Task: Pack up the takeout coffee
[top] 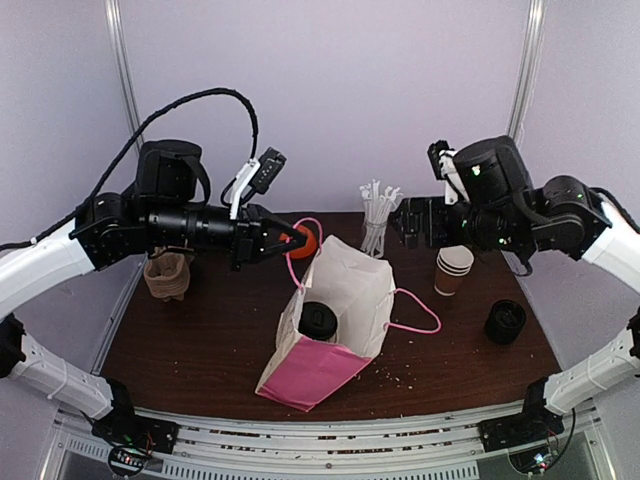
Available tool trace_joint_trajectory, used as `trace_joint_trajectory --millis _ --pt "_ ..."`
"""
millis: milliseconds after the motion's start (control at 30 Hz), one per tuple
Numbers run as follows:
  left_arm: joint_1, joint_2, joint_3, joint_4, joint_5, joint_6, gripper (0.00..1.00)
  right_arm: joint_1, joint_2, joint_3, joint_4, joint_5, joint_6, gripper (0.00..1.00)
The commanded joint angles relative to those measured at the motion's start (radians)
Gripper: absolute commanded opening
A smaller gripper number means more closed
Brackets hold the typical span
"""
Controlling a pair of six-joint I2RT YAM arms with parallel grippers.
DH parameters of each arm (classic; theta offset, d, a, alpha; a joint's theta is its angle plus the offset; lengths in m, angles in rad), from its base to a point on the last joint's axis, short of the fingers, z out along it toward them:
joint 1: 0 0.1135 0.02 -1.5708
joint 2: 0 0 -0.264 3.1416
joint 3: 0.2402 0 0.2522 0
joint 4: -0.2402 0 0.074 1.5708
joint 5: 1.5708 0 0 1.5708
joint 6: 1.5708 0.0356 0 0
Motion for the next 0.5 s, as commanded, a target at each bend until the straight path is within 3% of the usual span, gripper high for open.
trace_joint_trajectory --millis 0,100,333,467 --pt "-0.003 -0.041 -0.02 0.032 0.102 0.139 0.0 -0.003 -0.077 -0.171 0.192 0.02 -0.033 1.0" --pt "-0.003 -0.056 -0.047 0.027 0.15 0.178 0.0 -0.007 -0.099 -0.239 0.236 -0.002 -0.042 1.0" --pt "-0.003 -0.049 -0.059 0.018 0.183 0.202 0.0 -0.01 -0.149 -0.336 0.369 -0.281 -0.174 1.0" --pt "-0.003 -0.019 -0.019 -0.005 0.184 0.207 0.0 -0.016 -0.121 -0.295 0.287 -0.359 -0.281 0.95"
